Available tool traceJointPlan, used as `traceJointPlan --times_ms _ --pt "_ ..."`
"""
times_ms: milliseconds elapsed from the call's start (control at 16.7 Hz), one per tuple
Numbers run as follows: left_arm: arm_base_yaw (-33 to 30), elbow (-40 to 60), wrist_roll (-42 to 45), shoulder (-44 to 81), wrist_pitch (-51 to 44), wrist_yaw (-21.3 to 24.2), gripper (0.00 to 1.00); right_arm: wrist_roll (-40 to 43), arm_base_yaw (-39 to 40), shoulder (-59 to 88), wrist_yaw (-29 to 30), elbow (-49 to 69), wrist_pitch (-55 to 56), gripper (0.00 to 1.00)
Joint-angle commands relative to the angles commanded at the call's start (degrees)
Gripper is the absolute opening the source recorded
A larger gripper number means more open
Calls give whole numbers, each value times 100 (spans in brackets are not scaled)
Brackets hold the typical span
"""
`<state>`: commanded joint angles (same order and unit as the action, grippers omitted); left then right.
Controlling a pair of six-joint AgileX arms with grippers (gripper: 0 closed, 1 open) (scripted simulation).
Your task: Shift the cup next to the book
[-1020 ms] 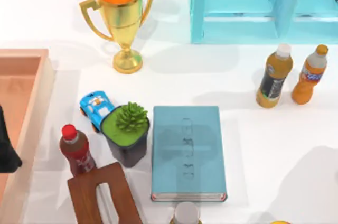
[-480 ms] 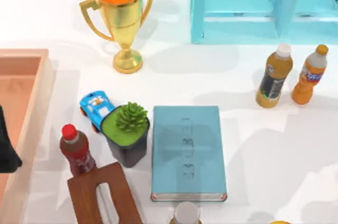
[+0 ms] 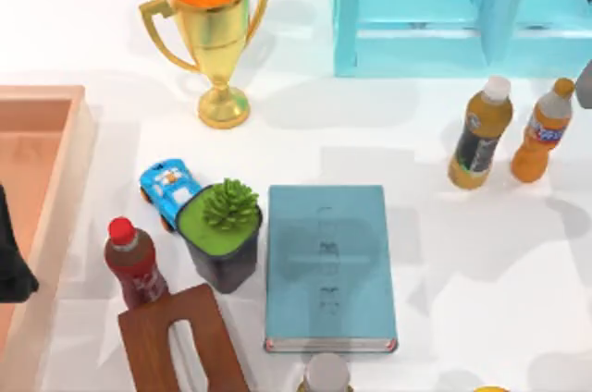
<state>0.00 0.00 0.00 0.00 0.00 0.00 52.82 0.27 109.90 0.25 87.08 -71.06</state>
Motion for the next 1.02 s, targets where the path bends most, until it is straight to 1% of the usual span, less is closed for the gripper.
traceJointPlan --times_ms 420,600,780,900,1020 --pt "0 0 0 0 0 0 100 -5317 2112 -122 -77 107 -482 0" --pt "0 0 0 0 0 0 100 -7155 2893 -211 -28 179 -499 0" --pt "0 0 0 0 0 0 100 -8460 3519 -336 57 233 -454 0" --pt "0 0 0 0 0 0 100 -9016 3802 -408 113 261 -423 0" --pt "0 0 0 0 0 0 100 -9335 3972 -453 153 281 -406 0"
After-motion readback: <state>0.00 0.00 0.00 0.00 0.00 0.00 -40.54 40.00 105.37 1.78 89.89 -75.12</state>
